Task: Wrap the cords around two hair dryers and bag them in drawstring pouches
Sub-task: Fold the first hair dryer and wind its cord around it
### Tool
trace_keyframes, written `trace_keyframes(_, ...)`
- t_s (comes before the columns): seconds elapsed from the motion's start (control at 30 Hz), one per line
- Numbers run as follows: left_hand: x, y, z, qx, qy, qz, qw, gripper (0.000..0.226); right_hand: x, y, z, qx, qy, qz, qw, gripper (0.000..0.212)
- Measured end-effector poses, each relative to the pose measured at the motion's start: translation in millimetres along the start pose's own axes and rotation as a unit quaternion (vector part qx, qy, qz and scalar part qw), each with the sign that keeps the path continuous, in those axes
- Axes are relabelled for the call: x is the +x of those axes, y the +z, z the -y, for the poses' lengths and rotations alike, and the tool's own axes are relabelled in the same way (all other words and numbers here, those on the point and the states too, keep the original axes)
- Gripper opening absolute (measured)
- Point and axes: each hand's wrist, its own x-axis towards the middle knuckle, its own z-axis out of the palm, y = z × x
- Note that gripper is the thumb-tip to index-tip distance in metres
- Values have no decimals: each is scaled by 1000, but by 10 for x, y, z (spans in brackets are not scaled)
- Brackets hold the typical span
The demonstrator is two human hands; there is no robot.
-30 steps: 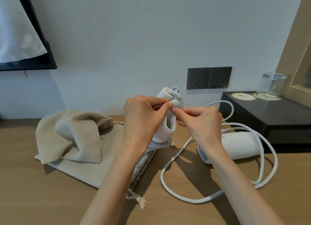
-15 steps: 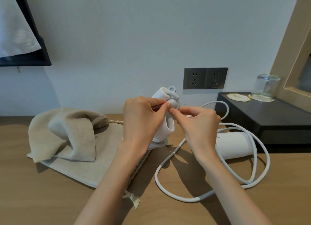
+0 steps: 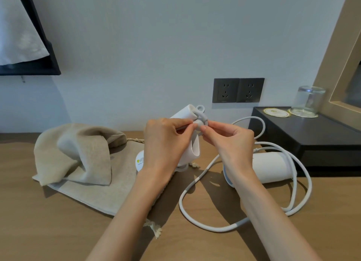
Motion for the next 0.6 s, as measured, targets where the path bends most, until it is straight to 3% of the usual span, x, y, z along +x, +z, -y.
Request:
trace_keyframes(0.13, -12, 73, -5, 32, 32, -16, 999, 11, -33, 19, -38, -46, -34, -24, 998, 28)
trace_keyframes(0.33, -48, 16, 106, 104, 62, 45, 992, 20, 15, -8, -118, -50, -30, -33, 998, 26)
trace_keyframes(0.43, -64, -124, 257, 103, 79, 16, 991, 32, 49, -19, -177, -71, -24, -41, 996, 26)
trace_keyframes(0.5, -88, -215, 426, 101, 78, 75, 989, 58, 68, -26, -212, -84, -12, -46, 995, 26)
trace_keyframes(0.6, -166, -290, 593, 79, 1, 262, 962, 104, 93, -25, -261, -84, 5, -58, 995, 20)
